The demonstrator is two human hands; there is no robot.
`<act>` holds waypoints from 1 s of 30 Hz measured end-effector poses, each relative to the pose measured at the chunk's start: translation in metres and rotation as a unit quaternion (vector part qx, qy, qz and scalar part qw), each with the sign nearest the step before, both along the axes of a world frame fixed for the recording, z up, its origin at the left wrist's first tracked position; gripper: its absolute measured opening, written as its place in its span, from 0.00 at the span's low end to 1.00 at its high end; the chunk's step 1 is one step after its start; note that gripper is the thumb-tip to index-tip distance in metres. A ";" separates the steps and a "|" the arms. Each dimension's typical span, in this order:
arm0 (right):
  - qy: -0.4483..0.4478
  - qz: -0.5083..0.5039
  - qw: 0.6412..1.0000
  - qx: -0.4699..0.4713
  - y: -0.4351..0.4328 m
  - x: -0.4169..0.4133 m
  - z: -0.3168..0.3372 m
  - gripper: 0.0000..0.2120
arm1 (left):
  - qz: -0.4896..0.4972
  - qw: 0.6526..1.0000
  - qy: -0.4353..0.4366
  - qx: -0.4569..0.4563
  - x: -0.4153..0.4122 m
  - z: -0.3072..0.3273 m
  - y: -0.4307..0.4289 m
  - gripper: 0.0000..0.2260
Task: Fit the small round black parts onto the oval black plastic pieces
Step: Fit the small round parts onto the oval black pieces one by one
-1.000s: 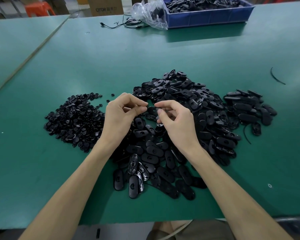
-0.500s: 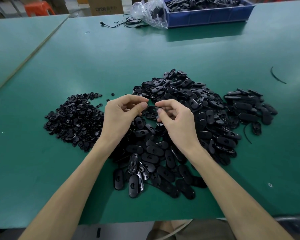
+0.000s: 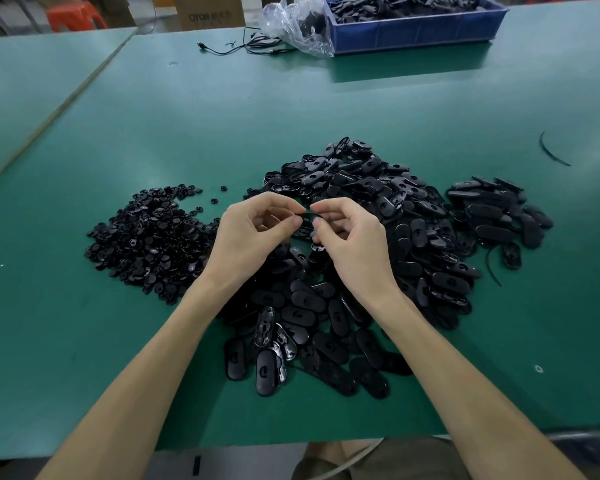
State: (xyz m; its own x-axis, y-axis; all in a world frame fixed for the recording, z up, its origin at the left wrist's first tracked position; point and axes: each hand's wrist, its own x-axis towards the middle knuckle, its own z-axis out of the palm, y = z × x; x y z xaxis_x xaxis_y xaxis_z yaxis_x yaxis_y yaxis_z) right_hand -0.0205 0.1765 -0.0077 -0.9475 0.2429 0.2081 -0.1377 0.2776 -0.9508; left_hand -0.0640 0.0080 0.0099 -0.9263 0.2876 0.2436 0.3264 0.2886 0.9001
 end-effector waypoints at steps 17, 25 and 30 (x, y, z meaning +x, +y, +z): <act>0.001 0.012 1.000 0.010 0.000 0.000 -0.002 0.10 | 0.016 0.999 0.017 -0.039 0.004 0.001 0.005 0.05; 0.000 0.017 1.000 0.016 0.000 0.001 0.000 0.10 | 0.029 0.998 0.026 -0.047 0.004 0.000 0.005 0.03; 0.000 0.016 1.000 0.010 0.000 0.001 -0.001 0.10 | 0.038 0.997 0.027 -0.068 0.003 -0.001 0.005 0.03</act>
